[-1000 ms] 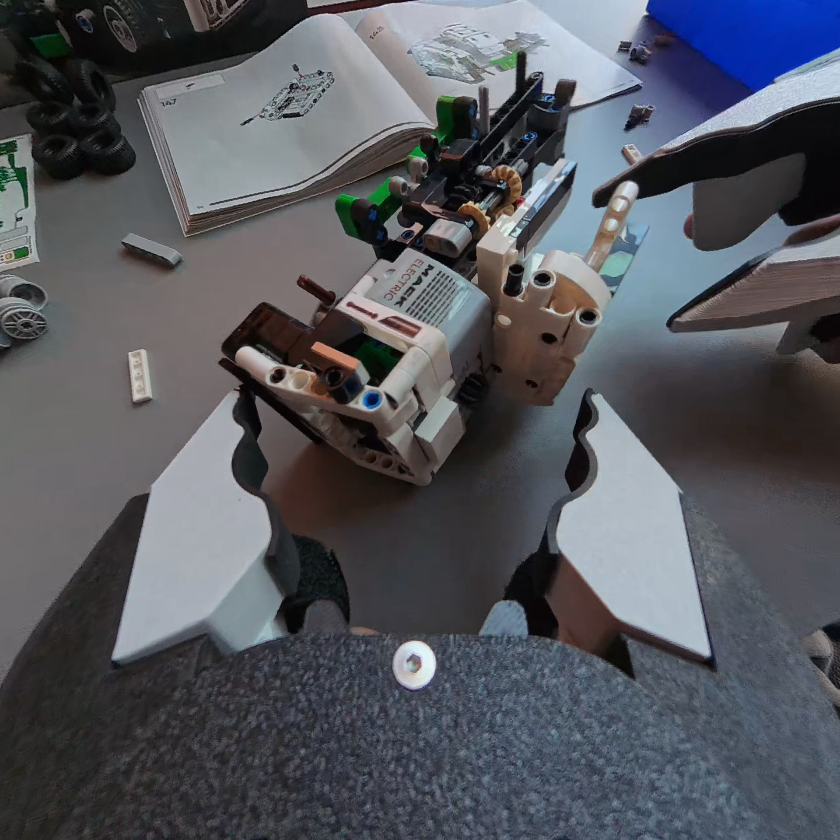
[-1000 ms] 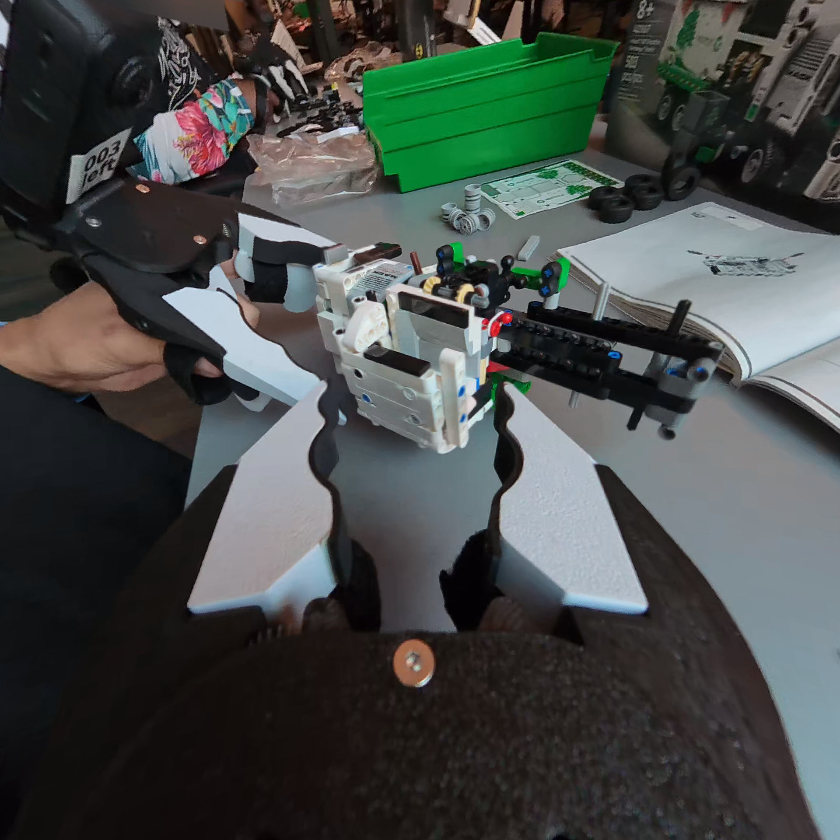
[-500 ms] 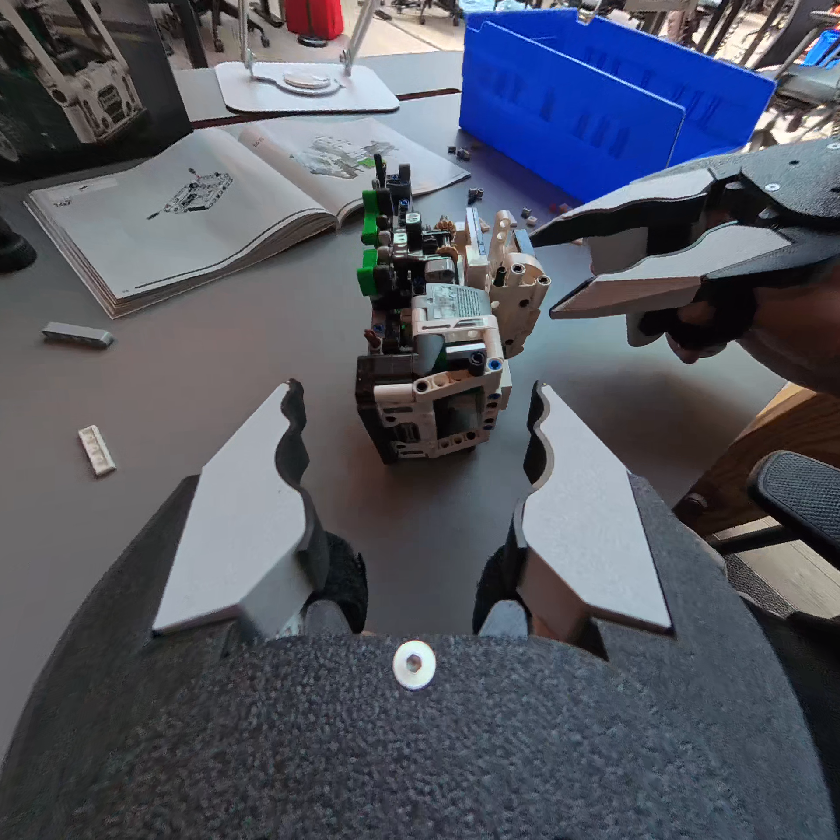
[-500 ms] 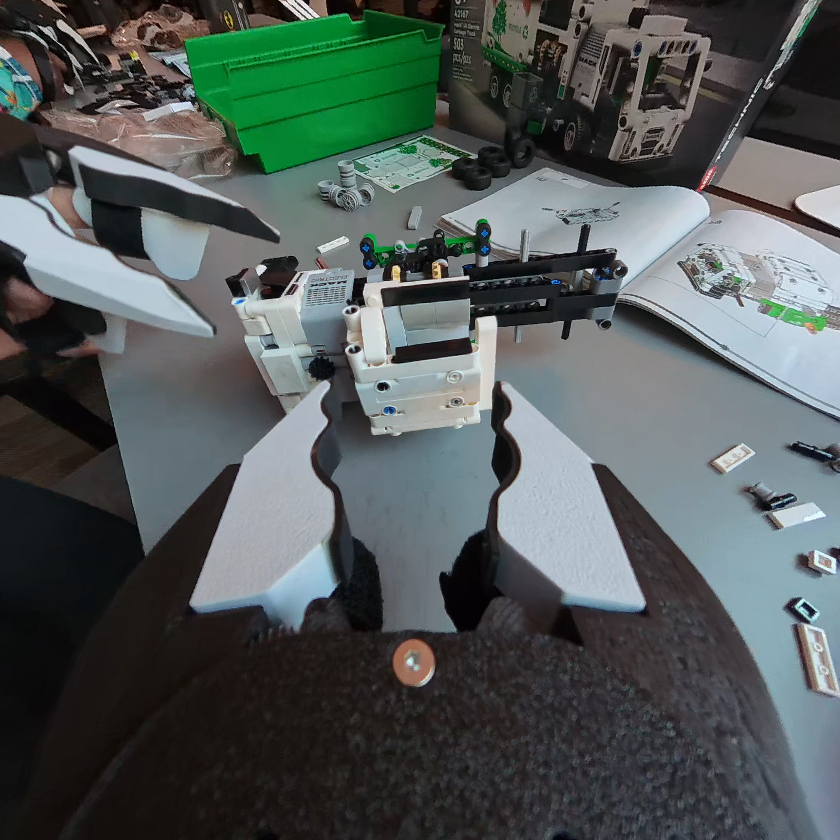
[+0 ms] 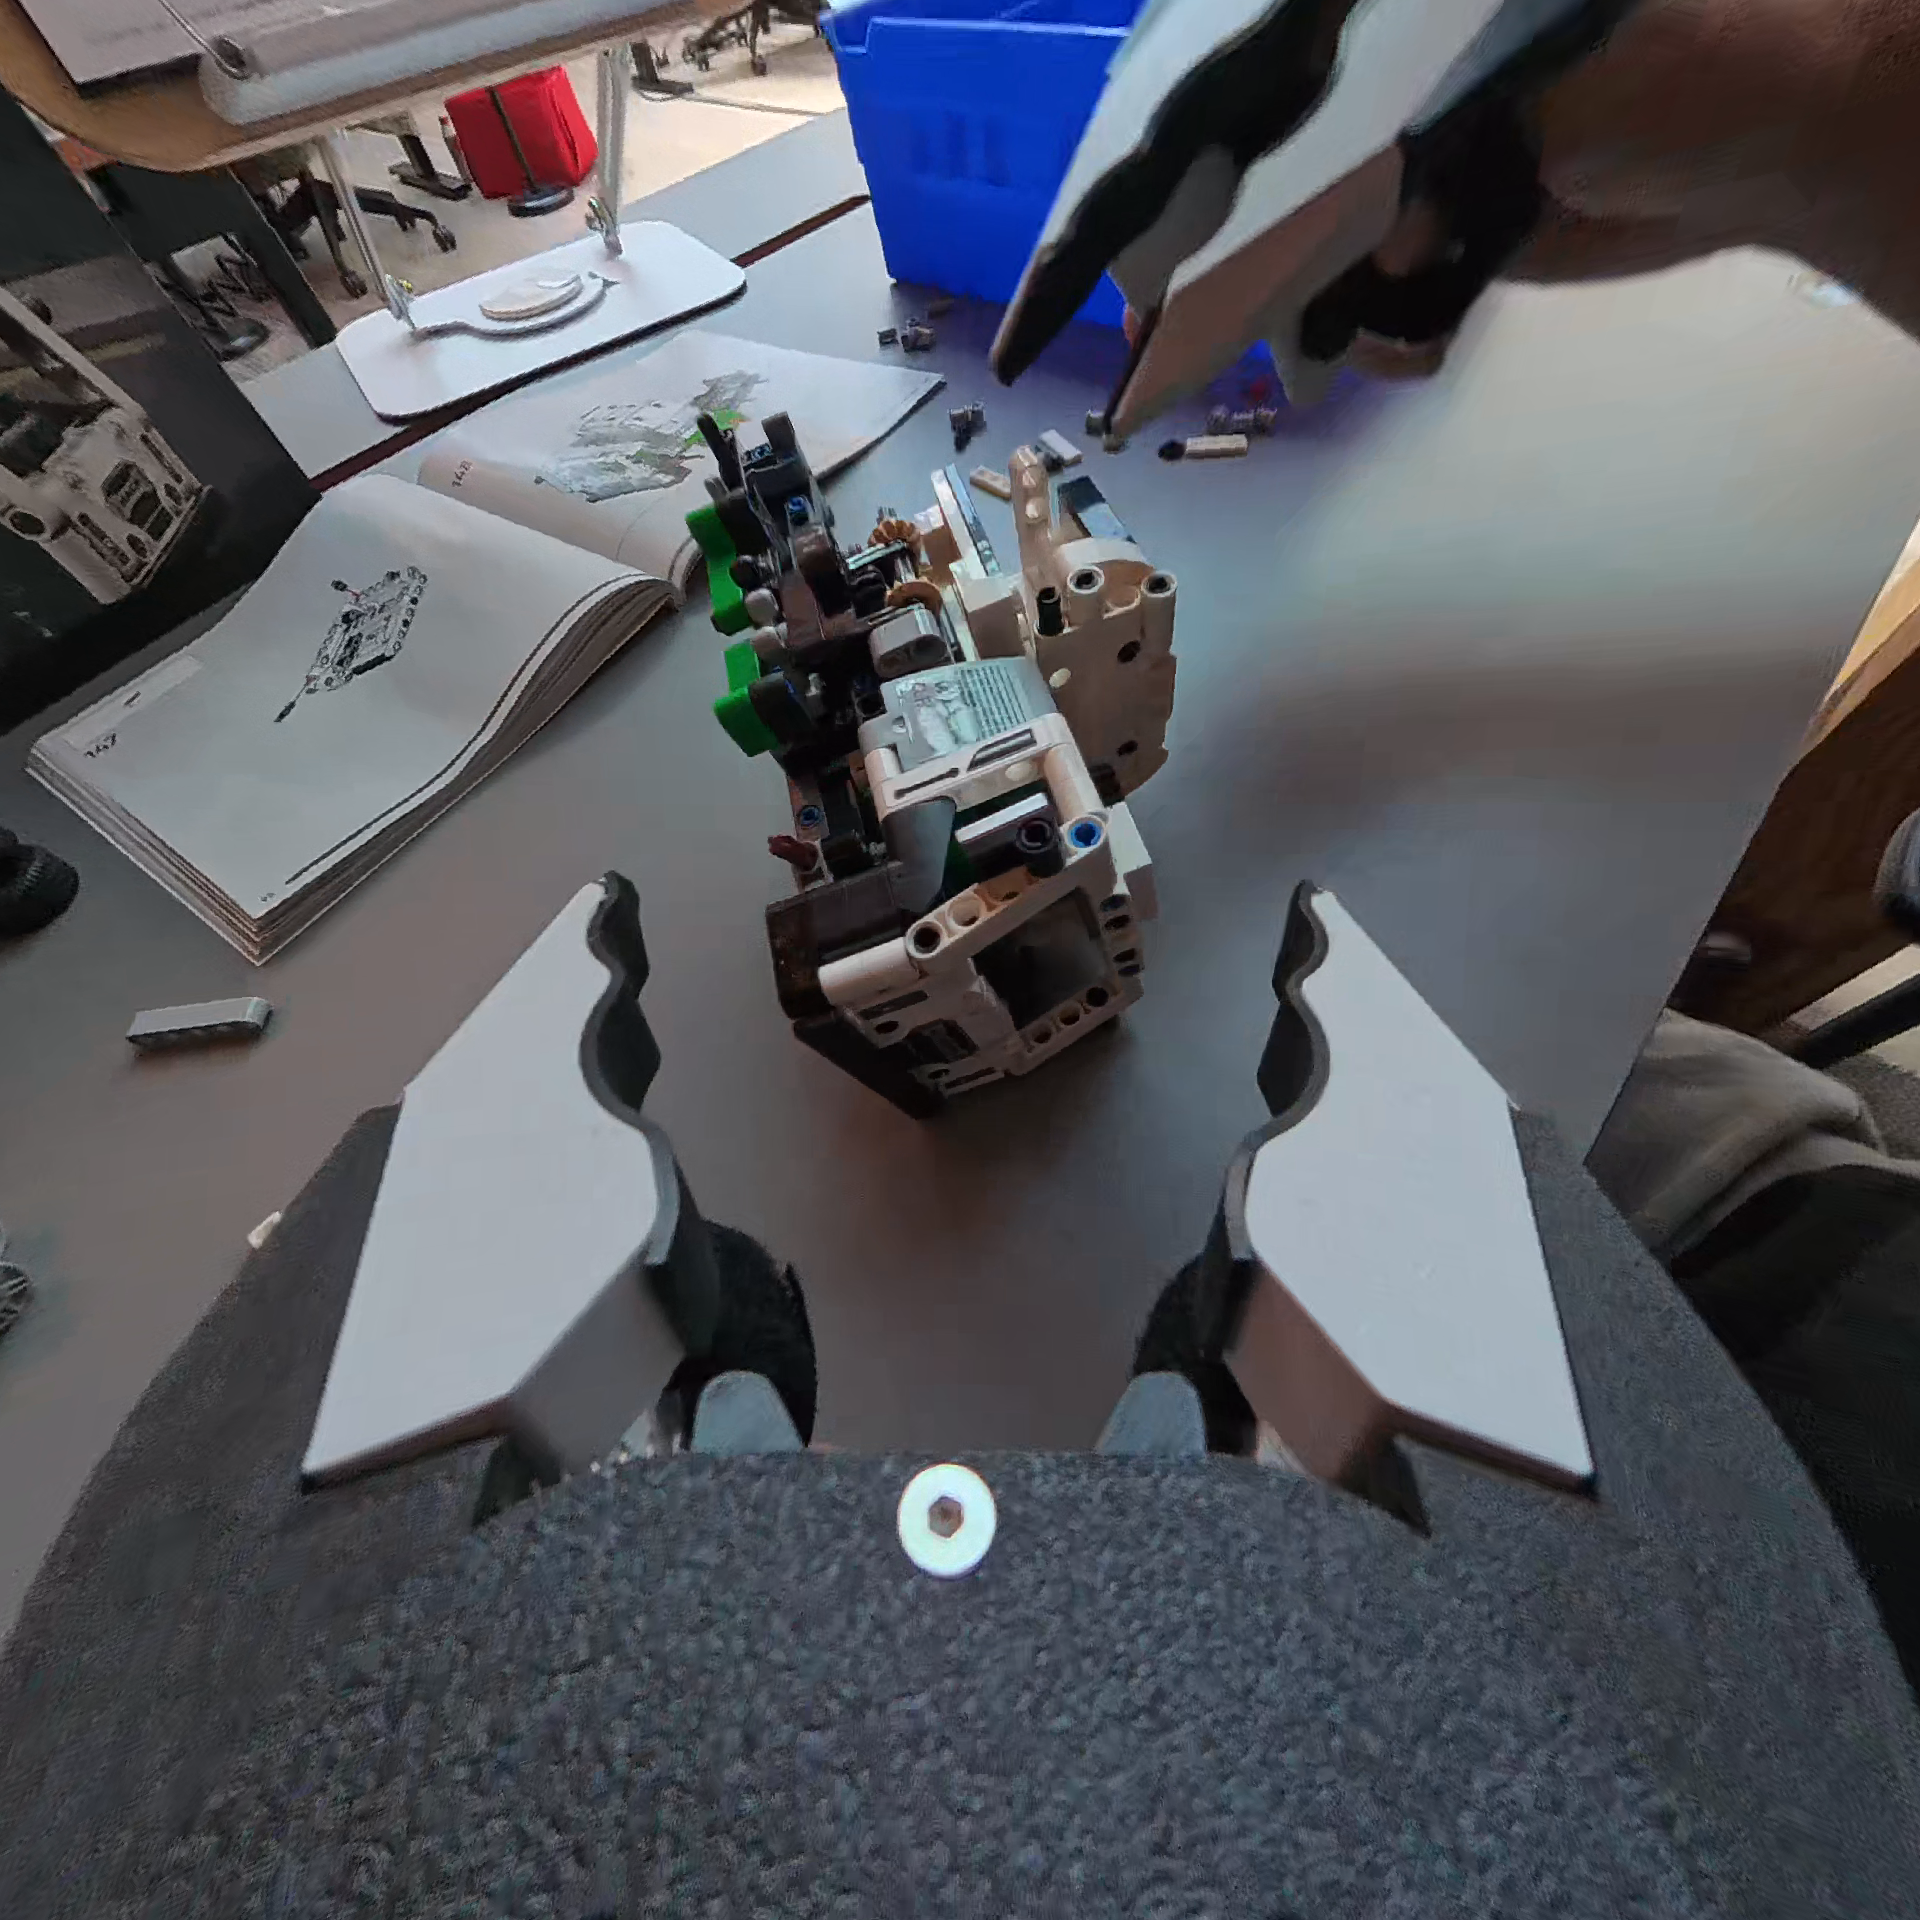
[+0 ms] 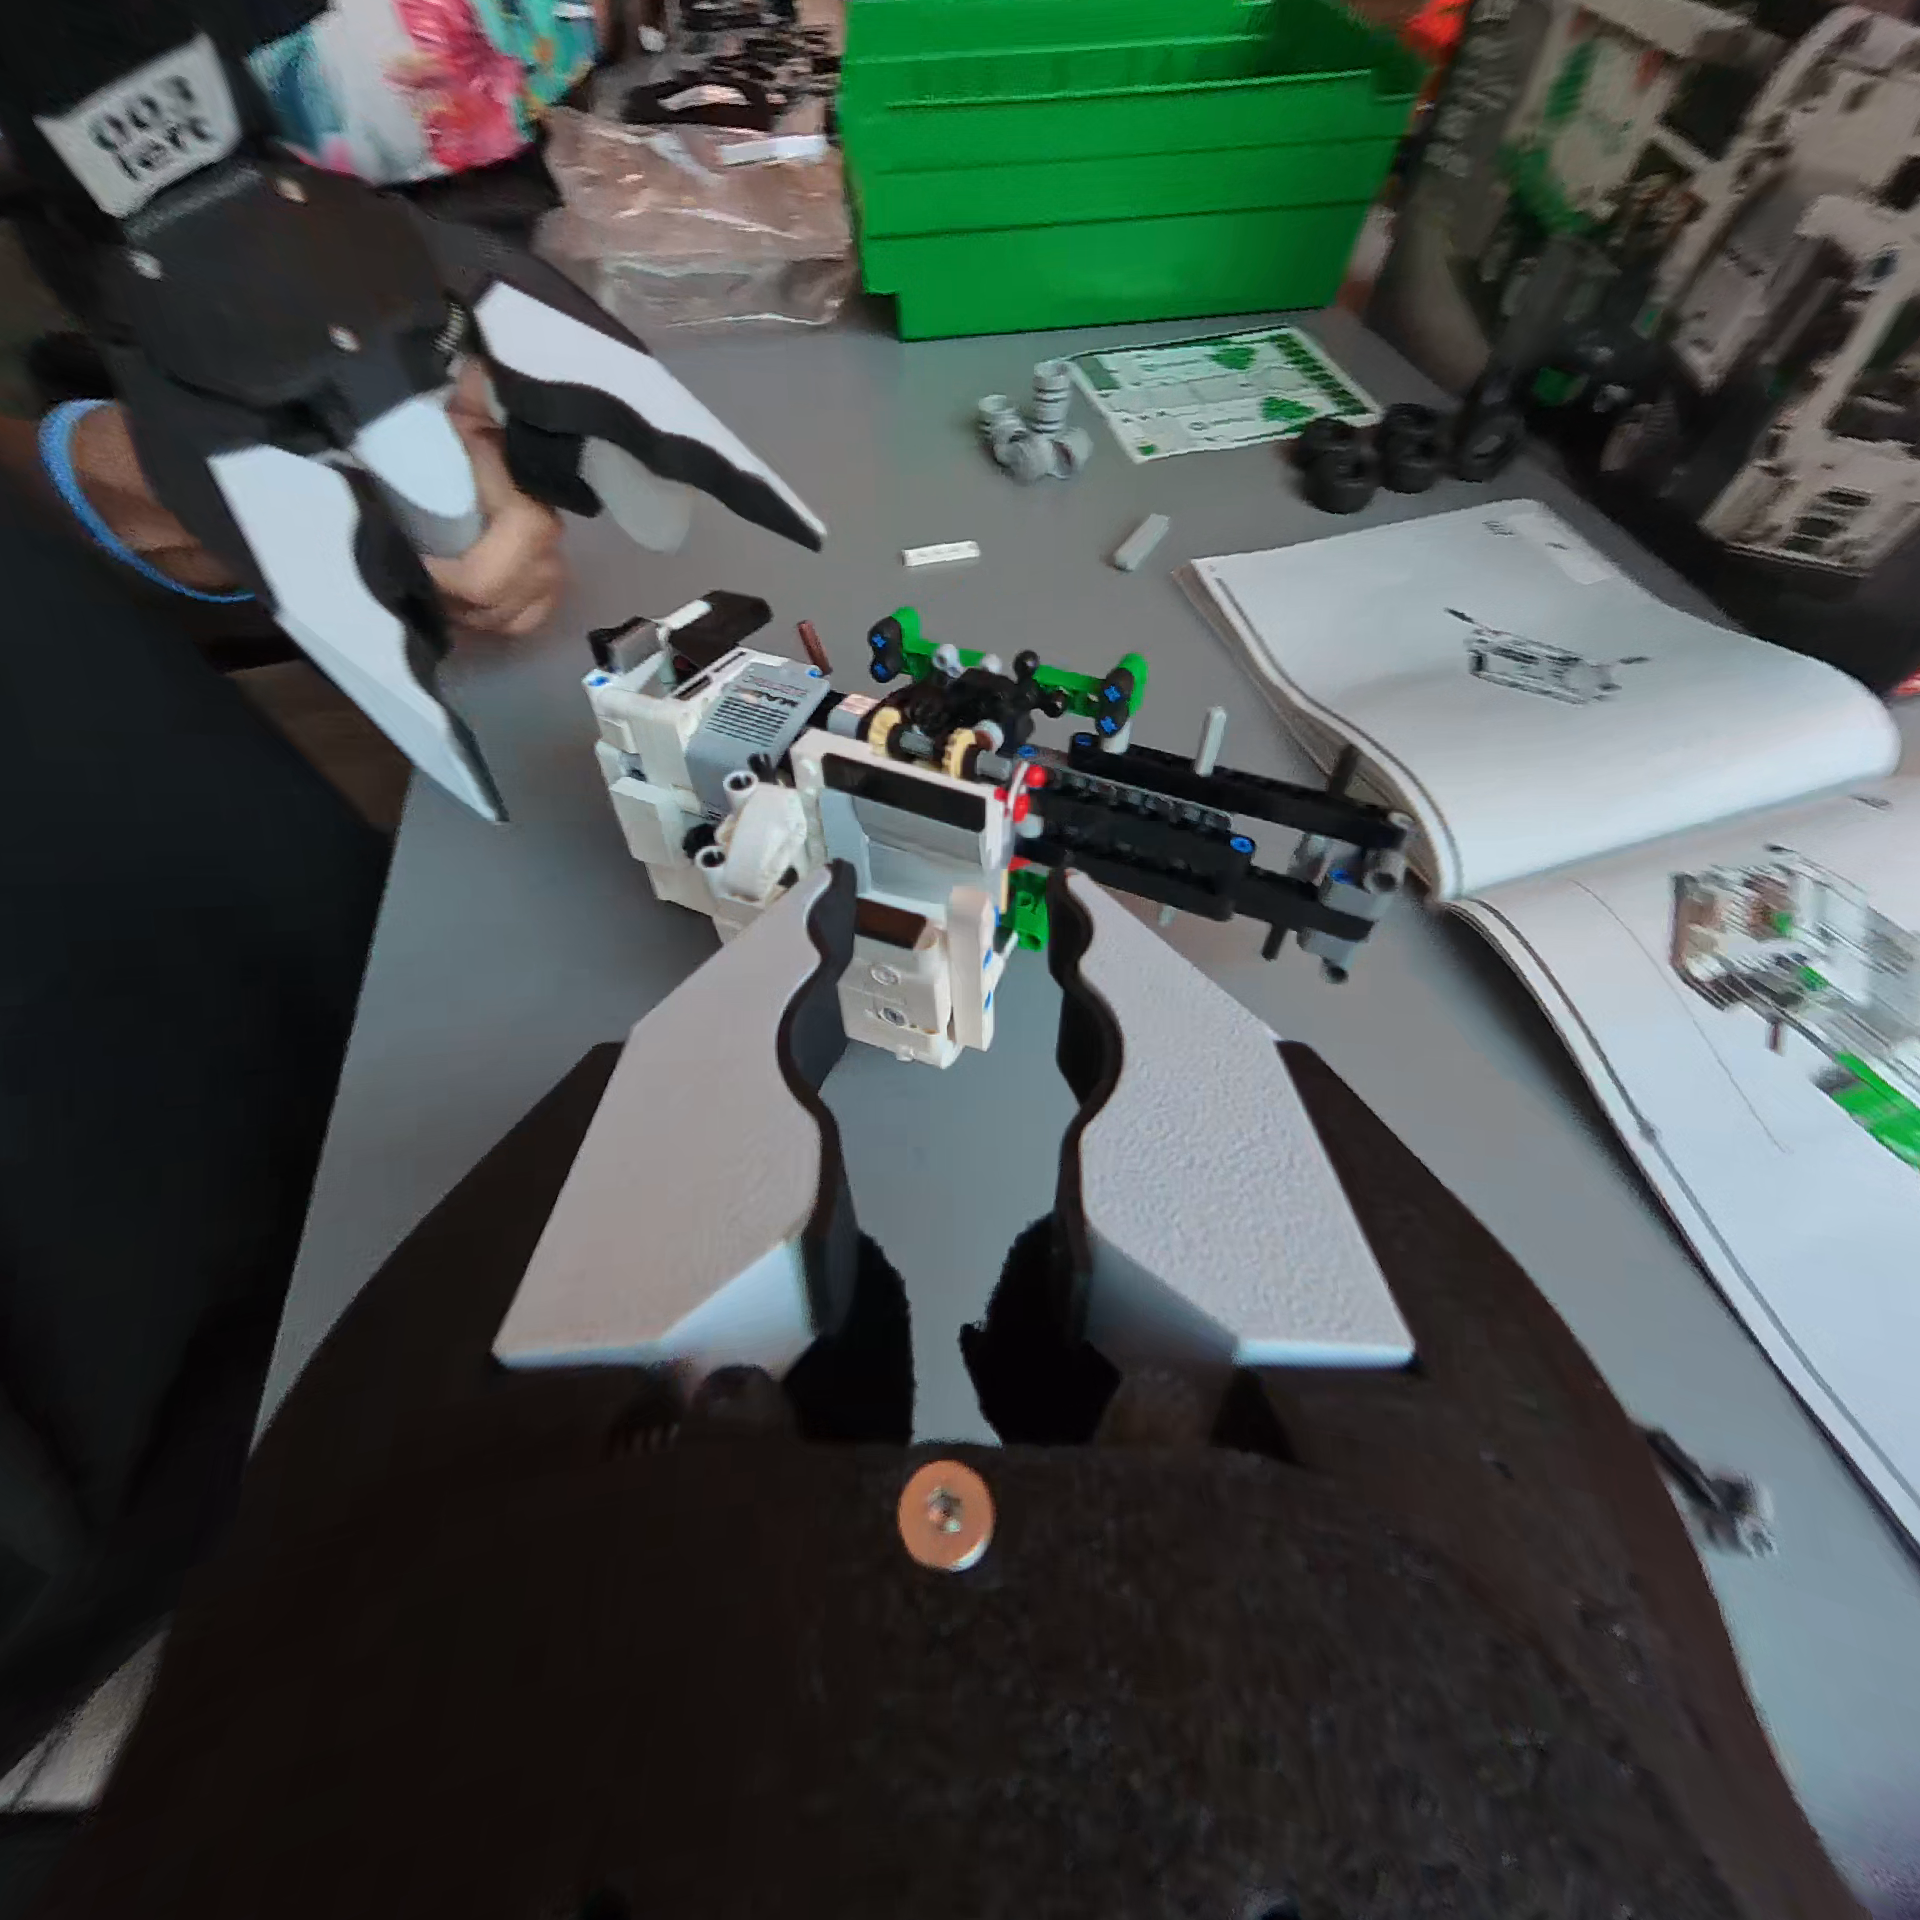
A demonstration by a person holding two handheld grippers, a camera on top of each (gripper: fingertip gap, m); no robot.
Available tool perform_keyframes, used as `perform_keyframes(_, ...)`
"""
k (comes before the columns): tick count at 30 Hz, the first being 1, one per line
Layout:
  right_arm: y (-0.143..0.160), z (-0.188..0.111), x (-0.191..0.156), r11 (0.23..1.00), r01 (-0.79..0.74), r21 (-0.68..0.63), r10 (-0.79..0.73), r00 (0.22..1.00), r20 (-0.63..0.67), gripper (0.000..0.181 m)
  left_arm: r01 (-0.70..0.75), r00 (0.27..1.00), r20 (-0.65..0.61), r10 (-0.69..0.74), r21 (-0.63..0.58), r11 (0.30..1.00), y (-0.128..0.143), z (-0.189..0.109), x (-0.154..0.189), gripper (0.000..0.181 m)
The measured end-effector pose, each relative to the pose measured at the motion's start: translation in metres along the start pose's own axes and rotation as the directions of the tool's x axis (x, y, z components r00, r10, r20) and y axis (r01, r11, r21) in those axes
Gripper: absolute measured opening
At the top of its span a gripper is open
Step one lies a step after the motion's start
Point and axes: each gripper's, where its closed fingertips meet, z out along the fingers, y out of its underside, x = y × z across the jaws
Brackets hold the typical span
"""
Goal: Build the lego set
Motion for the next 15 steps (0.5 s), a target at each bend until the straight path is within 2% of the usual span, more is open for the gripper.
perform_keyframes(1, -0.002, 0.003, -0.001, 1.0, -0.001, -0.011, 0.002, 0.998, 0.07, 0.036, -0.028, 1.0, 0.01, 0.028, -0.024, 0.999, 0.004, 0.003, -0.001, 0.118)
perform_keyframes(5, -0.008, 0.018, 0.003, 0.998, 0.035, -0.049, -0.021, 0.966, 0.256, 0.036, -0.093, 0.995, 0.009, 0.095, -0.111, 0.989, 0.024, 0.009, -0.019, 0.092)
perform_keyframes(7, -0.008, 0.025, -0.002, 0.997, 0.044, -0.068, -0.017, 0.934, 0.356, 0.035, -0.062, 0.998, 0.013, 0.064, -0.131, 0.989, 0.032, 0.009, -0.035, 0.093)
perform_keyframes(8, -0.007, 0.027, -0.006, 0.996, 0.039, -0.079, -0.004, 0.913, 0.409, 0.035, -0.034, 0.999, 0.013, 0.037, -0.135, 0.99, 0.034, 0.008, -0.043, 0.099)
perform_keyframes(10, -0.003, 0.032, -0.012, 0.994, 0.033, -0.101, 0.019, 0.876, 0.482, 0.03, 0.009, 1.0, 0.004, -0.008, -0.156, 0.988, 0.038, 0.007, -0.052, 0.093)
perform_keyframes(15, -0.005, 0.036, -0.017, 0.995, 0.073, -0.072, -0.024, 0.849, 0.528, 0.018, 0.053, 0.991, -0.121, -0.065, -0.097, 0.994, 0.028, 0.003, -0.03, 0.103)
